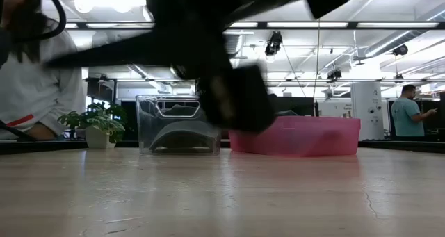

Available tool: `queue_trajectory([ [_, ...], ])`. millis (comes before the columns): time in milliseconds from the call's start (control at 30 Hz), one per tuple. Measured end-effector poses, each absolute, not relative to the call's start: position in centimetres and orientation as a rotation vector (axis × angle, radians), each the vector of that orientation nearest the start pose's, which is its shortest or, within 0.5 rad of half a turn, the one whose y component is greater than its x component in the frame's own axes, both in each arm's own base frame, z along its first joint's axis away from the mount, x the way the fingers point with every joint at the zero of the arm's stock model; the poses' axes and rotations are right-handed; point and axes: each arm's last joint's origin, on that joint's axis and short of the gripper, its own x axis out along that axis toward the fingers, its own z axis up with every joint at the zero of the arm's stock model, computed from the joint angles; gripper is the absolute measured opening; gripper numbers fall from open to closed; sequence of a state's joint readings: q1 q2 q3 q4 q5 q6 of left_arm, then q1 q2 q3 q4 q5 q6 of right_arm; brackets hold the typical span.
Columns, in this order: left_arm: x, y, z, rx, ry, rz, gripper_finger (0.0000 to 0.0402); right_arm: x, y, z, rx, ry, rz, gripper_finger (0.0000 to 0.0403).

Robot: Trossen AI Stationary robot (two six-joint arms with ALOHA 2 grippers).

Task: Pick & Place hat
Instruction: Put the left blue cap into the red bin

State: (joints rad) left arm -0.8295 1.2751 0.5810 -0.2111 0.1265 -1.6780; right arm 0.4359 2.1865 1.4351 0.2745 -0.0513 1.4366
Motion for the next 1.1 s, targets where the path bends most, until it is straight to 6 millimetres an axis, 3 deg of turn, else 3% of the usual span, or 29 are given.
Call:
queue_trajectory([
  [200,15.6,-16.9,16.4,-1.117,1.144,0.049,0.0168,47.2,21.6,12.9,1.352,0.7,0.041,0.0198],
  [467,16.0,-16.7,16.6,-0.917,1.009,-0.024,0.0168,50.4,20.9,12.5,1.422,0.612,-0.016,0.0211],
  [633,16.2,-16.5,16.6,-0.817,0.982,-0.06,0.0168,50.5,20.4,12.9,1.419,0.654,-0.088,0.0212],
  [833,15.3,-15.4,15.5,-0.722,1.081,0.07,0.0168,49.1,20.5,14.3,1.339,0.819,-0.178,0.0212],
  [967,15.2,-14.6,14.7,-0.757,1.086,0.161,0.0168,48.2,21.5,14.7,1.332,0.92,-0.204,0.0212],
  [1100,15.5,-13.9,14.2,-0.815,1.053,0.206,0.0168,47.8,22.4,14.6,1.352,0.881,-0.257,0.0212],
])
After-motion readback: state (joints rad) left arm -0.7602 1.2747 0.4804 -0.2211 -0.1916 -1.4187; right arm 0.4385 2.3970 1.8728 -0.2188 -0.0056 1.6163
